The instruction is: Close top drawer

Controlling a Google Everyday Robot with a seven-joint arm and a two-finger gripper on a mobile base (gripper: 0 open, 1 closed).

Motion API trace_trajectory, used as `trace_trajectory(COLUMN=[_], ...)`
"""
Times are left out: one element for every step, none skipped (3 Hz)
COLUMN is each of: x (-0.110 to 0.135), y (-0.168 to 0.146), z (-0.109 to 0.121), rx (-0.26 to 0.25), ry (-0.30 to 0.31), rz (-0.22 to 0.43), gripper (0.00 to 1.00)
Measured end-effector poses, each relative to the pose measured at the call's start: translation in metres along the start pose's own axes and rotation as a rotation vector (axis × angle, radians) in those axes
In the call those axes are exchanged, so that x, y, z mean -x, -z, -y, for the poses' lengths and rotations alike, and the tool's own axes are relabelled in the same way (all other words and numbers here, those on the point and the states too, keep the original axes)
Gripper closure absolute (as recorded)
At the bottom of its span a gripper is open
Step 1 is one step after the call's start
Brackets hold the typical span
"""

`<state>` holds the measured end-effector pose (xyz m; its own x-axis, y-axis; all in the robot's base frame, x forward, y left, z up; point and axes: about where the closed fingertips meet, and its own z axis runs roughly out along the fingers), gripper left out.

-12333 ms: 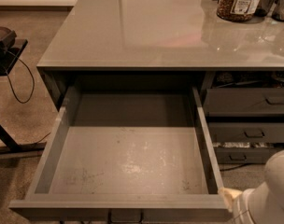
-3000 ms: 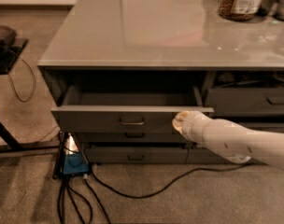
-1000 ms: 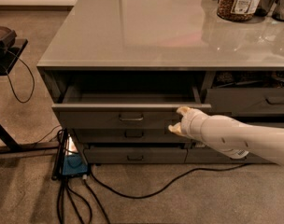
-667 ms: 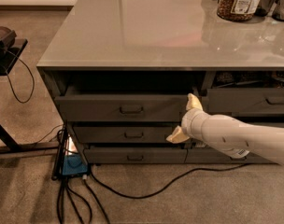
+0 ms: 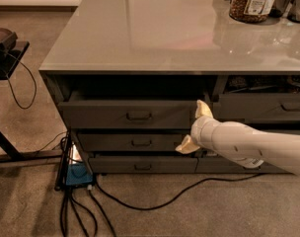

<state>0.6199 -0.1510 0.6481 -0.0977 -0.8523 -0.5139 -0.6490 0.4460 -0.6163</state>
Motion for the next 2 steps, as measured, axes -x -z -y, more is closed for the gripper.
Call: trace_trajectory(x=[0.000, -0.007], y=[0.016, 0.030], z=[-0.017, -0.049], rx=[0.066, 0.190], ry=[0.036, 0.089], rz=[-0.038, -0.081], gripper=[0.00, 0.00])
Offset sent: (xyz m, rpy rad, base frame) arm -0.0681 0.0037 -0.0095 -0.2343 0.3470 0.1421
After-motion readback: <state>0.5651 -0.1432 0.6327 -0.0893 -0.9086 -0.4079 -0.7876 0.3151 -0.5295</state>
